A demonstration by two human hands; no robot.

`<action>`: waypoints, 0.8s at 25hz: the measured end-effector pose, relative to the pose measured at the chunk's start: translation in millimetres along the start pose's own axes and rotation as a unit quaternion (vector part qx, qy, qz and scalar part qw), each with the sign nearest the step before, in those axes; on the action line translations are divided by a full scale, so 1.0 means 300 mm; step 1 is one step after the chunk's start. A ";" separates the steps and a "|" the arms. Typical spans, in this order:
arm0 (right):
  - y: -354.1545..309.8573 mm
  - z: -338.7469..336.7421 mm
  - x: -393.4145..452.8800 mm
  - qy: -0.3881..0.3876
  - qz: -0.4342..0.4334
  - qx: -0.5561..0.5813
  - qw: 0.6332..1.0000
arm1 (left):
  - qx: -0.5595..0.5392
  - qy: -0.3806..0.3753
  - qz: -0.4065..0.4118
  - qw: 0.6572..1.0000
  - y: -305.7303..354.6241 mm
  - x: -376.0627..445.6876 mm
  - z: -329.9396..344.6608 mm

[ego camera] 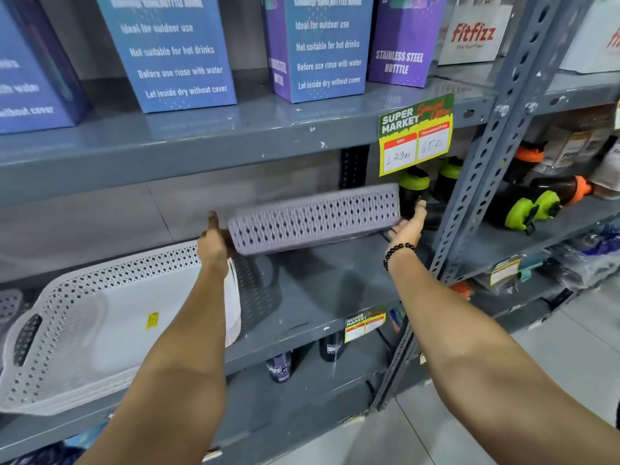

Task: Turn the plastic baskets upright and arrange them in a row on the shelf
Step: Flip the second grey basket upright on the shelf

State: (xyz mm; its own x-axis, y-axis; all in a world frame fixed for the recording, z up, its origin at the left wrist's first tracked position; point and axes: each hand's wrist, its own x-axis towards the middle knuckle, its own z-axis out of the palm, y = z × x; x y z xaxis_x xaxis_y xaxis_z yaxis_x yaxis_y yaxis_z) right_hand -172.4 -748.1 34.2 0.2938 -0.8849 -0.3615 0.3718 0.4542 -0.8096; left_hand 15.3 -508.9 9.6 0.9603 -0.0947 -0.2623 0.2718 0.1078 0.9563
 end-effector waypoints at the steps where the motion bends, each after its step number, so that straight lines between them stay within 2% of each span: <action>1: 0.015 -0.006 -0.009 -0.021 0.017 0.013 1.000 | 0.037 -0.005 -0.005 0.999 -0.010 0.004 -0.015; 5: 0.072 -0.041 0.053 -0.018 0.052 -0.036 0.998 | 0.209 0.014 0.025 0.977 -0.015 -0.042 -0.028; 9: 0.030 -0.053 -0.025 0.039 0.029 -0.102 0.994 | 0.421 0.036 0.119 0.898 0.007 -0.143 -0.026; 12: 0.048 -0.072 -0.016 0.082 -0.015 -0.188 0.979 | 0.490 0.044 0.162 0.855 -0.028 -0.180 -0.031; 16: 0.084 -0.087 -0.007 0.076 -0.029 -0.277 0.958 | 0.587 0.055 0.189 0.785 -0.109 -0.195 -0.039; 20: 0.096 -0.097 0.022 0.058 -0.025 -0.351 0.934 | 0.619 0.042 0.203 0.758 -0.150 -0.200 -0.040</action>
State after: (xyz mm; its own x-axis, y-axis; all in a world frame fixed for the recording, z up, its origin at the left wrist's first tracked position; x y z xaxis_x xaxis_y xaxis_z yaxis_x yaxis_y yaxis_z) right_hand -185.4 -743.9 -5.0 0.1785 -0.9272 -0.3292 -0.2983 0.2678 -0.9161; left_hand -53.9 -496.2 -19.2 0.9638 -0.2330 0.1296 -0.2637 -0.9043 0.3356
